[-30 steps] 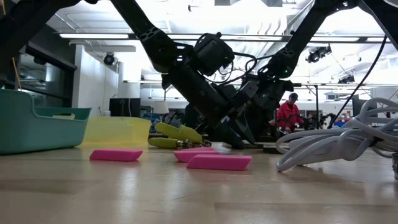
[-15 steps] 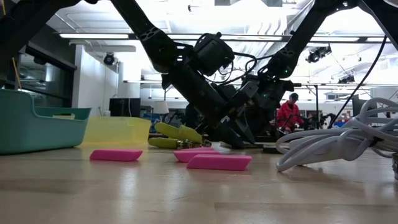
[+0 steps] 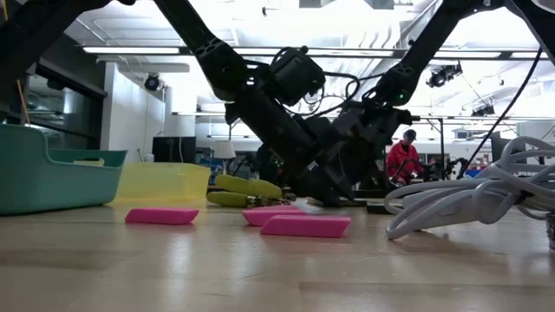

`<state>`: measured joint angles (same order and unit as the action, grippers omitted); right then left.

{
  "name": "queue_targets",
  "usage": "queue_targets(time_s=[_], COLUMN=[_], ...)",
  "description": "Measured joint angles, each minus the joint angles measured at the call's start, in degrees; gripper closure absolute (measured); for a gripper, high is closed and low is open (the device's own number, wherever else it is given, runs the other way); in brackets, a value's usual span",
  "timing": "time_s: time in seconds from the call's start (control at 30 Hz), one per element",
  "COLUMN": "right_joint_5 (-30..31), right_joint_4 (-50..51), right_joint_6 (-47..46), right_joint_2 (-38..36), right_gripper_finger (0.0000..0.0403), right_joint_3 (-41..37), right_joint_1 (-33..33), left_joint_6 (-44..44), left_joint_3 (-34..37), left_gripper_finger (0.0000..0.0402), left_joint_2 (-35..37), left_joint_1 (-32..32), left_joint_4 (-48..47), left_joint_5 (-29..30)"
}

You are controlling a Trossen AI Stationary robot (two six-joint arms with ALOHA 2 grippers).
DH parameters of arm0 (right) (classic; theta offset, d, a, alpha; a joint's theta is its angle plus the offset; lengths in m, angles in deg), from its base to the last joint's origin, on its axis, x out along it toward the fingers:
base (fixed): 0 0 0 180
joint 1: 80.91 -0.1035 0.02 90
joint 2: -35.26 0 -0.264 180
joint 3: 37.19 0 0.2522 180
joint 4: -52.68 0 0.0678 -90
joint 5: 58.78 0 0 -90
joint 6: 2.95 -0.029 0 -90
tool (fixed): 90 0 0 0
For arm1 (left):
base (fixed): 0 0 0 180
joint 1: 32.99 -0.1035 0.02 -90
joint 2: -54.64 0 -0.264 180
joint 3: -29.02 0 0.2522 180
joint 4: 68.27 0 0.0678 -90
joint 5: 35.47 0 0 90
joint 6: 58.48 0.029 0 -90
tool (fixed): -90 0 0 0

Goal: Pick & Place School Supplies
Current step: Put the top yellow crayon box into the yellow bin

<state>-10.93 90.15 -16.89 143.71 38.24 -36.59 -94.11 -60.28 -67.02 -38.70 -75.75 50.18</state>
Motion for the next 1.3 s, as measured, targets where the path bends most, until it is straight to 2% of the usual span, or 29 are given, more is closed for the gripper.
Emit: queue_targets(time_s=[0.17, 0.37, 0.57, 0.77, 0.87, 1.07, 1.3], right_joint_5=[-1.0, -0.9, 4.7, 10.3, 11.8, 16.1, 20.8], right_joint_4=[2.5, 5.6, 6.6, 9.1, 10.8, 12.5, 11.4], right_joint_6=[0.2, 1.6, 2.2, 2.4, 1.7, 1.5, -1.2], right_joint_2=[-3.7, -7.9, -9.2, -9.2, -9.2, -9.2, -9.2], right_gripper_finger=[0.0298, 0.0303, 0.0311, 0.0312, 0.0312, 0.0312, 0.0312], right_joint_3=[0.0, 0.0, 0.0, 0.0, 0.0, 0.0, 0.0], right_joint_1=[0.1, -3.2, -9.4, -13.0, -14.1, -17.8, -22.7], left_joint_6=[4.3, 9.9, 19.0, 24.8, 27.4, 33.0, 34.3], left_joint_3=[0.1, 0.1, 0.0, 0.0, 0.0, 0.0, -0.1], left_gripper_finger=[0.028, 0.028, 0.028, 0.028, 0.028, 0.028, 0.028], left_joint_2=[3.2, 7.2, 11.8, 15.7, 16.4, 16.5, 15.6], left_joint_1=[0.3, 0.0, -2.1, -8.2, -12.4, -20.3, -27.2], left_joint_4=[-1.1, -5.1, -13.3, -22.1, -25.5, -25.3, -21.8], left_joint_5=[-2.6, -3.0, -3.9, -4.8, -7.8, -14.7, -32.1])
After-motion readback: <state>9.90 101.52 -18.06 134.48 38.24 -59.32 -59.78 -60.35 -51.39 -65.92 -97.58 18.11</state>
